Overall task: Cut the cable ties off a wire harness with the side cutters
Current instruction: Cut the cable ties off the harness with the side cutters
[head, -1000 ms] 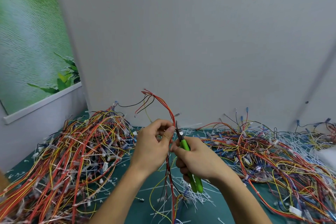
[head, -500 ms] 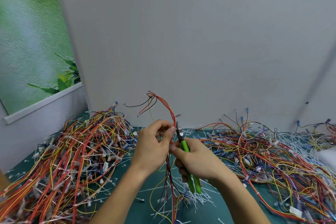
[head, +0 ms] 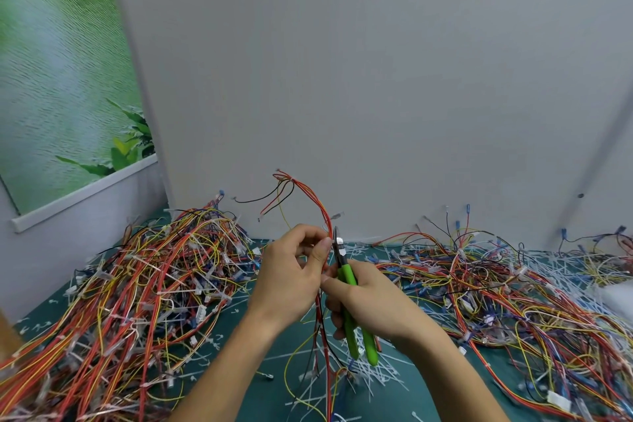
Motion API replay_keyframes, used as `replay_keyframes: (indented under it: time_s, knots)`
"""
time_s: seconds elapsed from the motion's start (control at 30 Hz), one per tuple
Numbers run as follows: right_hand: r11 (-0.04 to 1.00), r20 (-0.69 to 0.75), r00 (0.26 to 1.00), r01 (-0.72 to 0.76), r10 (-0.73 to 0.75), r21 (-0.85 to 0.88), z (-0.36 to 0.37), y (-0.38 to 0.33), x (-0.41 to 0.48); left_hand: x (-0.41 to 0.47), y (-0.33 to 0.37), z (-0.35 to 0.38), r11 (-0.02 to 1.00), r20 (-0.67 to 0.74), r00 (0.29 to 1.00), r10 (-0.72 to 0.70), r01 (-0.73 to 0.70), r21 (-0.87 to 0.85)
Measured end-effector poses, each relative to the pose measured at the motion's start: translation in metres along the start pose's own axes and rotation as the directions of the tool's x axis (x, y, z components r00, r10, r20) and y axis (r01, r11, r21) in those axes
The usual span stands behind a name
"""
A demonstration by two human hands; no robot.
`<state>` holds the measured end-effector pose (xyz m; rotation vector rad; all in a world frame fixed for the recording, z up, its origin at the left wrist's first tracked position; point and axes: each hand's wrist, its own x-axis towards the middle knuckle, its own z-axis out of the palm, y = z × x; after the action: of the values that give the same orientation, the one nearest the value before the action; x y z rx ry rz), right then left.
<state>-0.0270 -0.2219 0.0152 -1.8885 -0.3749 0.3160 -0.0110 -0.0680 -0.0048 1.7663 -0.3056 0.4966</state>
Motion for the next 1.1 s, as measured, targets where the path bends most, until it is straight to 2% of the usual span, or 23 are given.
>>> replay_keyframes:
  time_s: [0.33,0.8,0.9,1.1]
  knots:
    - [0.999,-0.012,1.000,-0.010,0.010,0.035,-0.0006,0.0064,0.0026,0.0012,0.0018,0.0005,1.000,-0.001,1.000,0.022,-0.022,0.016]
    - [0.999,-0.003,1.000,0.000,0.000,-0.034,-0.0013,0.0021,0.0008,-0.0001,0.0020,-0.0005,1.000,0.016,1.000,0.002,-0.002,0.002]
    - [1.000,-0.017,1.000,-0.019,0.018,-0.023,-0.0007,0.0036,0.0008,0.0007,0.0013,-0.0003,0.999,0.014,1.000,0.016,-0.016,0.050]
    - [0.999,-0.048,0.998,-0.032,0.032,-0.010,-0.0019,0.0040,0.0007,-0.0011,0.0060,0.0000,1.000,0.012,1.000,0.016,-0.016,0.020]
